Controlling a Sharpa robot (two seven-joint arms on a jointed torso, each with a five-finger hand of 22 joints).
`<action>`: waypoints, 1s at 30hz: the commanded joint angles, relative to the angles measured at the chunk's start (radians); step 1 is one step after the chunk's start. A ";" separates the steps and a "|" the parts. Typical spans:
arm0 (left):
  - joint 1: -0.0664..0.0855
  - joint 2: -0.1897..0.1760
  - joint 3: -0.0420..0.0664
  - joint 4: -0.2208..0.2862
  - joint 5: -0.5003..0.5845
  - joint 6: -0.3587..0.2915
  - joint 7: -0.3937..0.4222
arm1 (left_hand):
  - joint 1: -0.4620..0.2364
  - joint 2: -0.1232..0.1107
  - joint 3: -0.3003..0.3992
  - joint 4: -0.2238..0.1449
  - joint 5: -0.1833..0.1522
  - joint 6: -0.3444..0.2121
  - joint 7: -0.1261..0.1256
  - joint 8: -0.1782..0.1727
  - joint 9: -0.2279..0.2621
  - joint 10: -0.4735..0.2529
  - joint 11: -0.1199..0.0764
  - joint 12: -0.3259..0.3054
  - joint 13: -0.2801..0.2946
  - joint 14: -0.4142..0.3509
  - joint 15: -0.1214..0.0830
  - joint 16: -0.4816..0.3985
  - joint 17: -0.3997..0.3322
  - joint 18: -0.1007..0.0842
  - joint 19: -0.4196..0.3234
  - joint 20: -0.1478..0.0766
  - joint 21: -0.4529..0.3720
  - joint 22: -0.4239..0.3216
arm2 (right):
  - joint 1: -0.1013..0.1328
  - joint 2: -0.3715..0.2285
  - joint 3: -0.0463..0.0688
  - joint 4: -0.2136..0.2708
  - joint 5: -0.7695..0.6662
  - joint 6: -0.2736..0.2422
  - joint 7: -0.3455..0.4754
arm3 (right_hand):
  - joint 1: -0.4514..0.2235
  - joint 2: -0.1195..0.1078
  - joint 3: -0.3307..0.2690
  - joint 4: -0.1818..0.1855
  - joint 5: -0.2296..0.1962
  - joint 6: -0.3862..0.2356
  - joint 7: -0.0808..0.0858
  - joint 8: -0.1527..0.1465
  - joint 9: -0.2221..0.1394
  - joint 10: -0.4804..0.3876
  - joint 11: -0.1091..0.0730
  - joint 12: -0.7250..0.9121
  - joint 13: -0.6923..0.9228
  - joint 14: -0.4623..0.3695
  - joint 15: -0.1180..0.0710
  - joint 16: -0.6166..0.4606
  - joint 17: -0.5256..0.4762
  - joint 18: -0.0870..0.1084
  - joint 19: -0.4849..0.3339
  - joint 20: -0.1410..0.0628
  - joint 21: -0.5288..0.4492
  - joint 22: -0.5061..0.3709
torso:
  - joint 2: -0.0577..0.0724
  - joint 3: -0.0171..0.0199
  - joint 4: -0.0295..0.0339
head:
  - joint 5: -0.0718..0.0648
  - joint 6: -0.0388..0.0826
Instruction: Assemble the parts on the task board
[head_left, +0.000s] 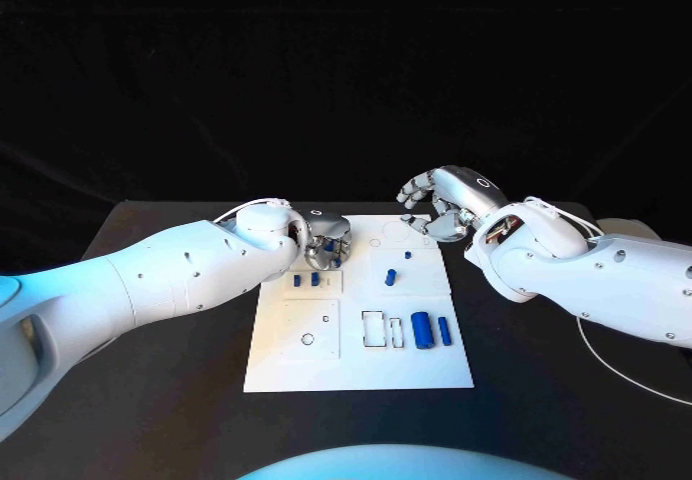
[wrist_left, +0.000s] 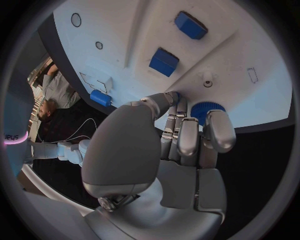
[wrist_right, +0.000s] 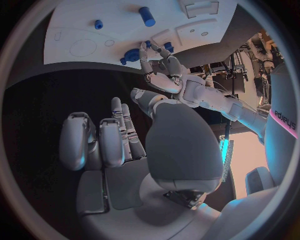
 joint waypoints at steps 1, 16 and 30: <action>-0.004 -0.001 -0.003 -0.008 -0.006 -0.001 0.001 | -0.003 0.014 0.009 -0.003 -0.004 0.005 0.000 -0.006 -0.001 0.008 0.003 -0.006 0.000 0.007 0.002 0.006 0.001 -0.006 0.005 0.001 0.007 0.003 | 0.000 -0.001 0.001 0.002 -0.004 -0.005 0.004 | -0.010 0.004 0.005 0.002 0.002 0.001 0.006 -0.006 -0.001 0.007 0.003 -0.002 -0.001 0.061 0.008 0.005 0.056 -0.007 0.001 0.002 0.005 0.043 | 0.000 -0.0008 0.0007 | -0.001 -0.001; -0.004 -0.032 0.005 0.030 0.043 -0.131 0.068 | -0.051 0.010 0.024 -0.021 -0.004 0.022 0.004 -0.012 -0.004 0.041 0.002 -0.029 0.008 0.019 0.002 0.015 0.010 -0.009 0.013 0.001 0.025 0.025 | 0.000 -0.005 0.001 0.005 0.001 -0.018 0.009 | -0.010 0.007 0.008 0.003 0.013 0.003 0.005 -0.006 0.000 0.009 0.002 -0.001 -0.003 0.060 0.007 0.006 0.055 -0.007 0.001 0.002 0.005 0.043 | -0.001 0.0003 0.0002 | 0.005 0.008; -0.002 -0.068 0.023 0.066 0.092 -0.113 0.053 | -0.090 0.001 0.007 -0.015 -0.005 0.025 0.002 -0.016 -0.004 0.049 0.001 -0.052 0.009 0.020 0.001 0.015 0.005 -0.007 0.009 0.000 0.020 0.018 | 0.000 -0.013 0.002 0.006 0.004 -0.019 0.008 | -0.010 0.007 0.008 0.003 0.013 0.003 0.005 -0.006 0.000 0.009 0.002 -0.001 -0.003 0.060 0.007 0.006 0.055 -0.007 0.001 0.002 0.005 0.043 | -0.001 -0.0006 0.0014 | 0.009 0.012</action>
